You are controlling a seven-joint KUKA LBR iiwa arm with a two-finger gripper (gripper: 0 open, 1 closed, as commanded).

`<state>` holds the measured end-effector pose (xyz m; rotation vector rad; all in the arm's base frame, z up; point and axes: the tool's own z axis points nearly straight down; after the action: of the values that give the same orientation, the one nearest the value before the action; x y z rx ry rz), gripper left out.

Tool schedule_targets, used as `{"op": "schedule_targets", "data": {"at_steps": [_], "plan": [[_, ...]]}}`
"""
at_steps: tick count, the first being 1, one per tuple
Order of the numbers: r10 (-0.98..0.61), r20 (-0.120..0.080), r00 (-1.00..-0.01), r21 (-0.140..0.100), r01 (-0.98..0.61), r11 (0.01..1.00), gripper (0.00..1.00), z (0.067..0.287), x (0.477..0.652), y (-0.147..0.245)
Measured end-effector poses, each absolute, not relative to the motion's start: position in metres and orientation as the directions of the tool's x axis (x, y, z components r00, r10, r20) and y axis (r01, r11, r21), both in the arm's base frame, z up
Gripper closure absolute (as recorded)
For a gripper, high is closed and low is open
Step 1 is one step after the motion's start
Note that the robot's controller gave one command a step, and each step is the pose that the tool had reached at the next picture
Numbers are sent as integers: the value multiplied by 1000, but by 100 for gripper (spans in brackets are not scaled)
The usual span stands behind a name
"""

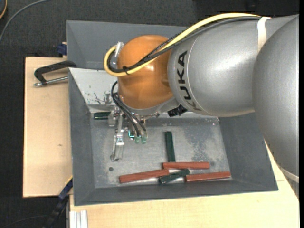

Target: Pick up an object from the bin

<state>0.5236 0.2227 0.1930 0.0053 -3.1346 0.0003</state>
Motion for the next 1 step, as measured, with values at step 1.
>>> {"op": "schedule_targets", "data": {"at_steps": [1], "plan": [[-303,6,-953,0,-303,953,0,89,490,177]]}}
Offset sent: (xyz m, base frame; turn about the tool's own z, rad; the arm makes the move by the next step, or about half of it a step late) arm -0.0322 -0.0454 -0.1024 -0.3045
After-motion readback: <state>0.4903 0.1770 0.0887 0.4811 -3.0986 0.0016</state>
